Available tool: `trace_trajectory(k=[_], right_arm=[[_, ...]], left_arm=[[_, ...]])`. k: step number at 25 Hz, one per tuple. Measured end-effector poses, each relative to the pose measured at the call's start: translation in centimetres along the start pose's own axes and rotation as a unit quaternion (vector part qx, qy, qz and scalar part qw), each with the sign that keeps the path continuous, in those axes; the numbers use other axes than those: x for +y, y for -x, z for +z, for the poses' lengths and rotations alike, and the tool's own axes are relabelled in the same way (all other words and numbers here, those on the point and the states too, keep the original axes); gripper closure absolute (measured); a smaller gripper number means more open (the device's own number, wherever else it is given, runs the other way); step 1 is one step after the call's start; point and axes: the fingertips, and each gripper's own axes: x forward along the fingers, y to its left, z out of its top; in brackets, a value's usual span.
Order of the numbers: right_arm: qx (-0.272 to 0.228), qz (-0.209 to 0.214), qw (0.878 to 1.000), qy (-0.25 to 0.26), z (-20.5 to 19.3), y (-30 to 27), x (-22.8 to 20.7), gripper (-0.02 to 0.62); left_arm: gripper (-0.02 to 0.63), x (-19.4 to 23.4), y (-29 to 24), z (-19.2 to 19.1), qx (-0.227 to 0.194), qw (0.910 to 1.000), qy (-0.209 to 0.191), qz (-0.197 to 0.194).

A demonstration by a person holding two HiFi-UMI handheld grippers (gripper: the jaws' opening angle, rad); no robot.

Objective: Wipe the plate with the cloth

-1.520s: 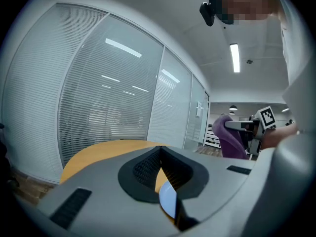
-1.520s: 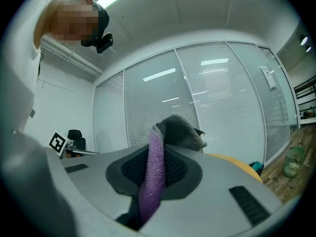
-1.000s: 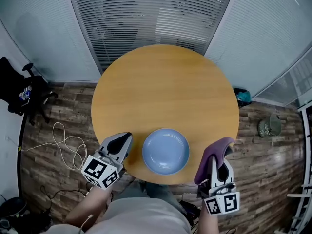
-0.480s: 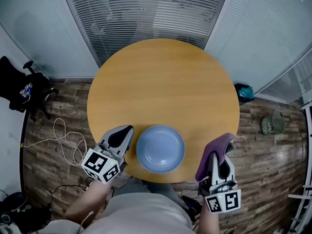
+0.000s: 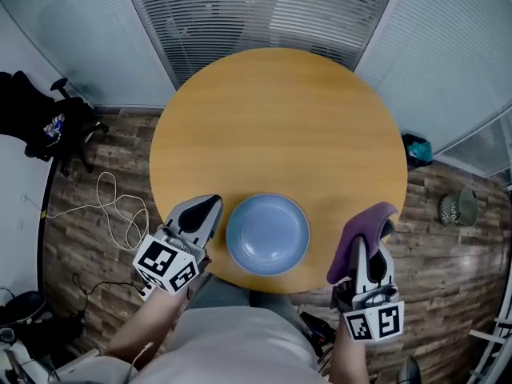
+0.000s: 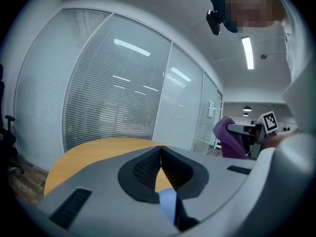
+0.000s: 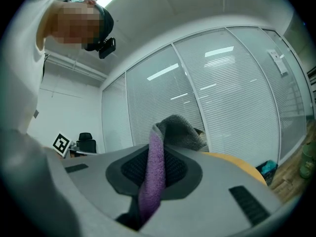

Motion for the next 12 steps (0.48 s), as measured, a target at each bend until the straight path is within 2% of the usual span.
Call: trace_trajectory(k=[4, 12], right_arm=[[-0.015, 0.014, 1.000, 0.011, 0.6, -0.3, 1.0, 0.545], [-0.033, -0.016, 0.999, 0.007, 1.4, -0.7, 2.0, 0.545]], left_arm=[[0.594, -0.3, 0.1, -0.8, 0.009, 0.9998, 0.004, -0.019], [0.594, 0.0, -0.5, 0.9, 0.002, 0.9985, -0.019, -0.052]])
